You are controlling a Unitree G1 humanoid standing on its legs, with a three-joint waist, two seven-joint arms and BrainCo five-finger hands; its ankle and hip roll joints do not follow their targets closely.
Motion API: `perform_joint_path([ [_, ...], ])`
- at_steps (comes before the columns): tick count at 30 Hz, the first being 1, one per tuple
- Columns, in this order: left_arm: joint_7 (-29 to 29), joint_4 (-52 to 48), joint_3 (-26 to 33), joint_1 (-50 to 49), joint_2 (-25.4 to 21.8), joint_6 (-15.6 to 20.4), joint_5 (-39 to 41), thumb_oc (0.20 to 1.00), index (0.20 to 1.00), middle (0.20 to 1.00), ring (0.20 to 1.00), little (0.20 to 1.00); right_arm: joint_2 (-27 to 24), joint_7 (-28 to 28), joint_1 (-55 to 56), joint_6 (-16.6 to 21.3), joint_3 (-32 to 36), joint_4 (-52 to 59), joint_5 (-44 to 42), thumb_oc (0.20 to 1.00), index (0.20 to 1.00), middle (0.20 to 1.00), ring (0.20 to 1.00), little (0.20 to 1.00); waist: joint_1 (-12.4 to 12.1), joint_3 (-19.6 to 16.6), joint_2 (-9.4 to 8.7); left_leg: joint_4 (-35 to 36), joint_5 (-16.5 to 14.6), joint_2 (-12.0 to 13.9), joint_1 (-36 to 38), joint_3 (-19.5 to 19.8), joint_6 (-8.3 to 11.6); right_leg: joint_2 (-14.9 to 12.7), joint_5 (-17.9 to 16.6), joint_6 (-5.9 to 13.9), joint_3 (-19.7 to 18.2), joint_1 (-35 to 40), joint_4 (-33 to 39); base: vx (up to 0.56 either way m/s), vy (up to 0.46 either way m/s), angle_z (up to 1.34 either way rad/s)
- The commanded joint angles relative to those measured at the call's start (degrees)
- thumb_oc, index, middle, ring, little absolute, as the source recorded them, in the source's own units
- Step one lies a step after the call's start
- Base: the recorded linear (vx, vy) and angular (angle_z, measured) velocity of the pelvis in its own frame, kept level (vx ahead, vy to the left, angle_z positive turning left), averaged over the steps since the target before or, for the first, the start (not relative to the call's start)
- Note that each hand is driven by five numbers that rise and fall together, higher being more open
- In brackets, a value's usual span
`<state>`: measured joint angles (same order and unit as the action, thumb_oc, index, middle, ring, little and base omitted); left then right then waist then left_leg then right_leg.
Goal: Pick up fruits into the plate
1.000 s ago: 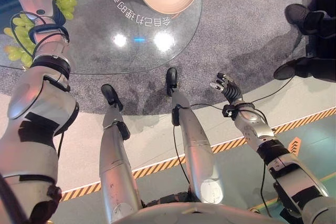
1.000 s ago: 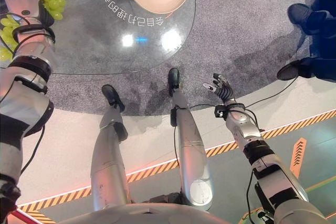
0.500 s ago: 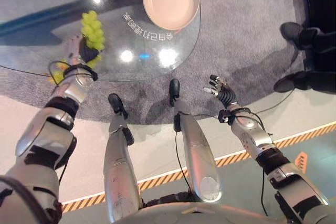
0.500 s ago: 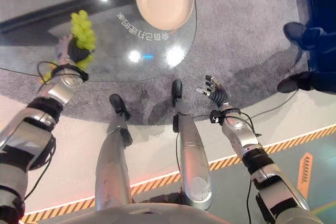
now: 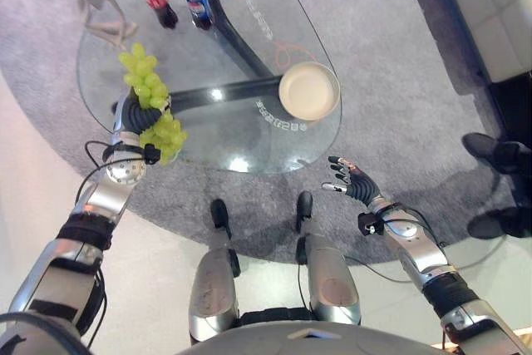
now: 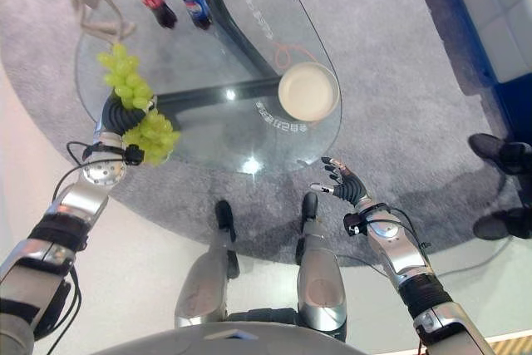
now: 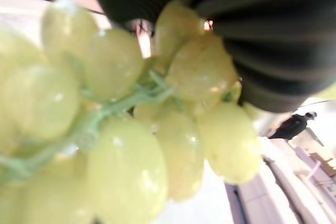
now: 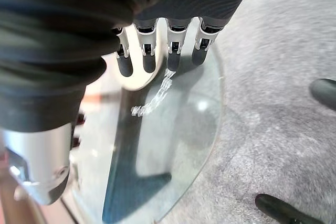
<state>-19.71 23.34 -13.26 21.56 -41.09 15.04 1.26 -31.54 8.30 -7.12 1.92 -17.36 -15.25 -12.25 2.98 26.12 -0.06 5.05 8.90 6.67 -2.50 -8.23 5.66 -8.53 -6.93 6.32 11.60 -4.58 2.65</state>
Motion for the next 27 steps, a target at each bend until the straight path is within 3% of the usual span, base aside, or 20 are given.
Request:
perform_joint_path([
  [1,5.10,-2.45,2.18,-1.52,-0.26,4.72,3.64,0.200,0.200,0.200,0.200,0.200,-4.24,5.27,-0.25,0.02,0.84,1.98,0.91,1.000,1.000,1.000,1.000,1.000,-0.89,-12.04,-1.39,-3.78,-8.38,-2.01,-0.35,0.07,0.76,-1.36,7.19,1.54,1.80,3.07,-3.42,0.12,-0.049,0.10],
  [5,14.53,-8.68,1.87,-3.42,-0.23,5.08,8.92,0.200,0.200,0.200,0.200,0.200,-7.08,11.55,-4.42,-5.06,0.73,4.37,-1.33,1.000,1.000,1.000,1.000,1.000,-2.00,-15.92,-1.23,-3.68,-9.17,-1.49,2.67,0.23,0.63,-1.45,7.38,1.41,2.56,6.32,-2.69,0.13,-0.036,0.00],
  [10,25.74,-14.73,-0.03,-2.76,-0.54,3.69,17.05,0.200,0.200,0.200,0.200,0.200,-7.53,23.89,-12.78,-17.11,-2.22,9.53,-16.74,1.000,1.000,1.000,1.000,1.000,-2.77,-19.14,-1.33,-2.23,-9.86,-0.56,7.08,-0.67,0.55,-1.23,7.51,1.51,3.07,10.33,-1.24,0.03,-0.011,-0.02],
  [16,37.12,-19.31,-3.84,0.19,-1.86,0.62,28.62,0.200,0.200,0.200,0.200,0.200,-7.56,32.21,-18.25,-22.62,-6.72,15.52,-26.40,1.000,1.000,1.000,1.000,1.000,-3.21,-21.26,-1.49,-1.35,-10.16,0.02,9.03,-1.15,0.49,-1.31,7.40,1.81,3.43,12.20,-0.07,-0.01,-0.016,-0.01],
  [17,41.49,-21.84,-4.61,0.62,-1.72,-1.06,34.42,0.200,0.200,0.200,0.200,0.200,-7.46,33.96,-18.88,-24.32,-7.99,18.17,-28.78,1.000,1.000,1.000,1.000,1.000,-3.32,-21.76,-1.46,-1.28,-10.34,0.07,9.40,-1.08,0.45,-1.22,7.33,1.86,3.32,12.53,0.23,0.00,0.000,0.00],
  [20,44.35,-24.21,-5.56,1.09,-1.92,-2.52,38.78,0.200,0.200,0.200,0.200,0.200,-7.08,35.47,-19.14,-26.22,-9.06,20.87,-30.45,1.000,1.000,1.000,1.000,1.000,-3.28,-22.13,-1.39,-1.29,-10.50,0.13,9.68,-1.08,0.42,-1.17,7.29,1.87,3.05,12.79,0.41,0.00,0.000,0.00],
  [27,48.41,-29.95,-9.45,4.98,-1.88,-5.47,47.41,0.200,0.200,0.200,0.200,0.200,-5.00,32.43,-20.92,-31.03,-13.06,28.57,-38.85,1.000,1.000,1.000,1.000,1.000,-2.90,-22.85,-1.27,-0.86,-11.09,-0.06,10.62,-0.79,0.17,-1.09,7.08,2.11,1.88,13.48,1.30,0.00,-0.001,-0.01],
])
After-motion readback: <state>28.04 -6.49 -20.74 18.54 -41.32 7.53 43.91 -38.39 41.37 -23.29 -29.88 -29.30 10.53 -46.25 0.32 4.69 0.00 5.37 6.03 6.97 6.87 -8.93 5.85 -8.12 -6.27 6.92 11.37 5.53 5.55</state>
